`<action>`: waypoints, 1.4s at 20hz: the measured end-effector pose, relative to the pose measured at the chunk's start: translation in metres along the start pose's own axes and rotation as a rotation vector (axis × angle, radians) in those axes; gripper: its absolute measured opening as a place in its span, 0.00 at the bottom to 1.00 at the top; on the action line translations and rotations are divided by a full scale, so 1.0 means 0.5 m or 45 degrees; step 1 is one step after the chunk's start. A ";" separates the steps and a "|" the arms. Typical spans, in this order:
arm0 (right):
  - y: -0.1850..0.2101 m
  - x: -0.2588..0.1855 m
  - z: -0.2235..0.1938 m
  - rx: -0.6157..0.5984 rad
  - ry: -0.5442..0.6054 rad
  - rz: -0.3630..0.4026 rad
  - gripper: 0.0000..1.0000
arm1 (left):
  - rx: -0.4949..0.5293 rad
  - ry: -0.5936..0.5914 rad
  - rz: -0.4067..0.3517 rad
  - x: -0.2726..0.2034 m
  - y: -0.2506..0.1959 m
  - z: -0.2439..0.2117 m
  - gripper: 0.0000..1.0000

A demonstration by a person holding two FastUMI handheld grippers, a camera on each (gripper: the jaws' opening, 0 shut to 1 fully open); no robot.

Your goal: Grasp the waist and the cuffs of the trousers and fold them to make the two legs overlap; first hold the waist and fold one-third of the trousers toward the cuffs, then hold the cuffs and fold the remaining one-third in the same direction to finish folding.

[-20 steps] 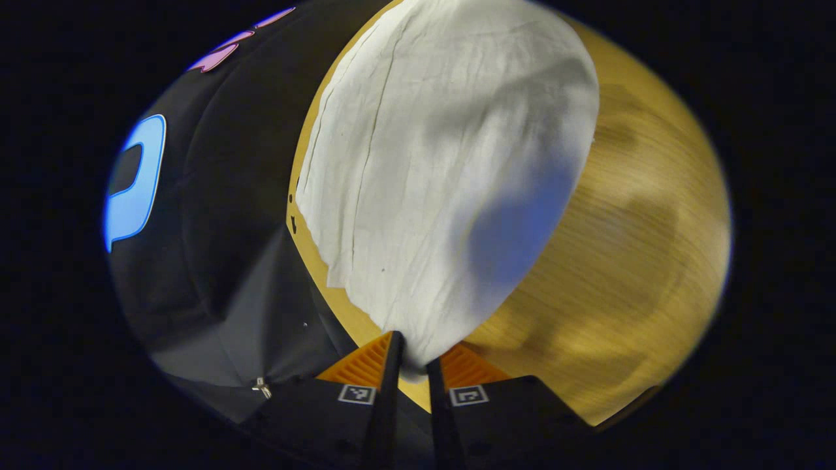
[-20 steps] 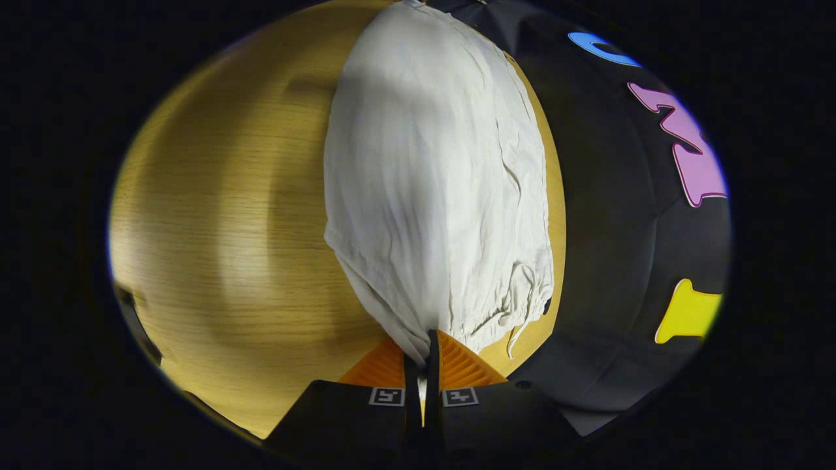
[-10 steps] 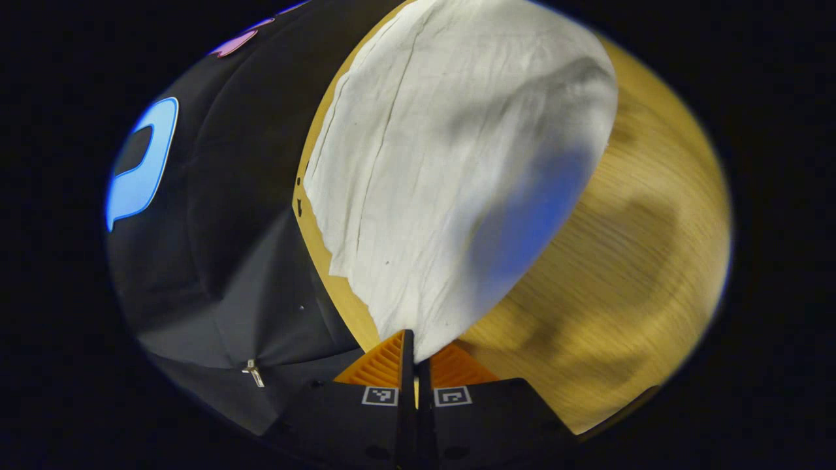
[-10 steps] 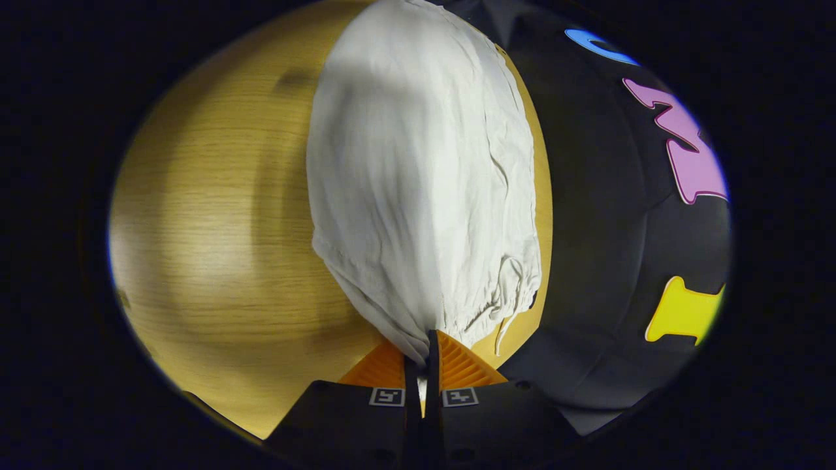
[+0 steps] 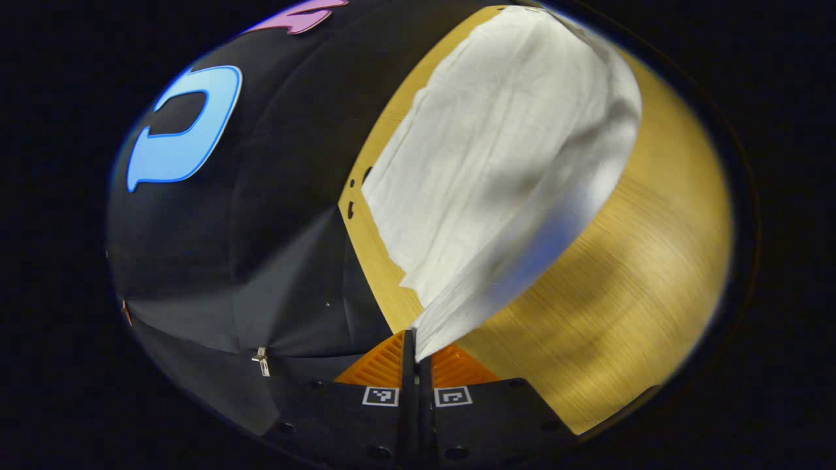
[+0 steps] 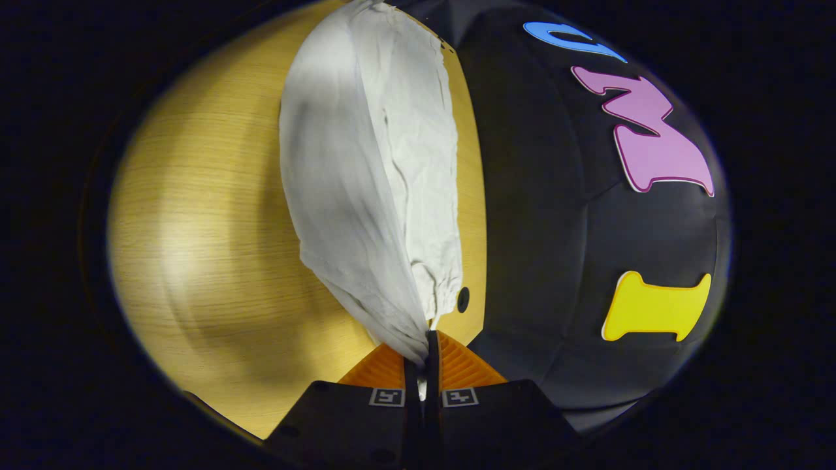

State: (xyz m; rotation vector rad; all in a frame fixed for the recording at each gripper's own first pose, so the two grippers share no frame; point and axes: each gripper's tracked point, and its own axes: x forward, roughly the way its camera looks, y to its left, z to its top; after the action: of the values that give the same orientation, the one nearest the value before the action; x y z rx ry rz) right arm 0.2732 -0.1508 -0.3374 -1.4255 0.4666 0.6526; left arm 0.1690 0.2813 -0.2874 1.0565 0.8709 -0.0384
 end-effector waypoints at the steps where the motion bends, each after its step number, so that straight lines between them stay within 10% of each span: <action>1: -0.025 0.009 0.003 0.020 0.002 -0.028 0.06 | -0.039 -0.015 0.020 0.009 0.033 0.014 0.07; 9: -0.135 0.096 0.001 0.081 0.045 -0.206 0.06 | -0.147 -0.076 0.134 0.098 0.214 0.148 0.05; 18: -0.194 0.241 -0.010 0.166 0.097 -0.333 0.06 | -0.410 -0.019 0.075 0.308 0.226 0.254 0.06; 23: -0.170 0.302 -0.040 0.338 0.222 -0.244 0.08 | -0.494 -0.064 -0.002 0.382 0.150 0.303 0.05; 25: -0.173 0.287 -0.053 0.488 0.280 -0.228 0.22 | -0.636 -0.102 -0.070 0.377 0.115 0.316 0.06; 28: -0.199 0.254 -0.042 0.786 0.254 -0.216 0.72 | -0.767 -0.137 -0.105 0.351 0.106 0.313 0.43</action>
State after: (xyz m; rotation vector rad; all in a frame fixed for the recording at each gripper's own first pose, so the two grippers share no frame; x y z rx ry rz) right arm 0.4357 -0.1568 -0.3484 -0.9276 0.6311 0.1962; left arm 0.4046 0.2522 -0.3290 0.4505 0.7591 0.0932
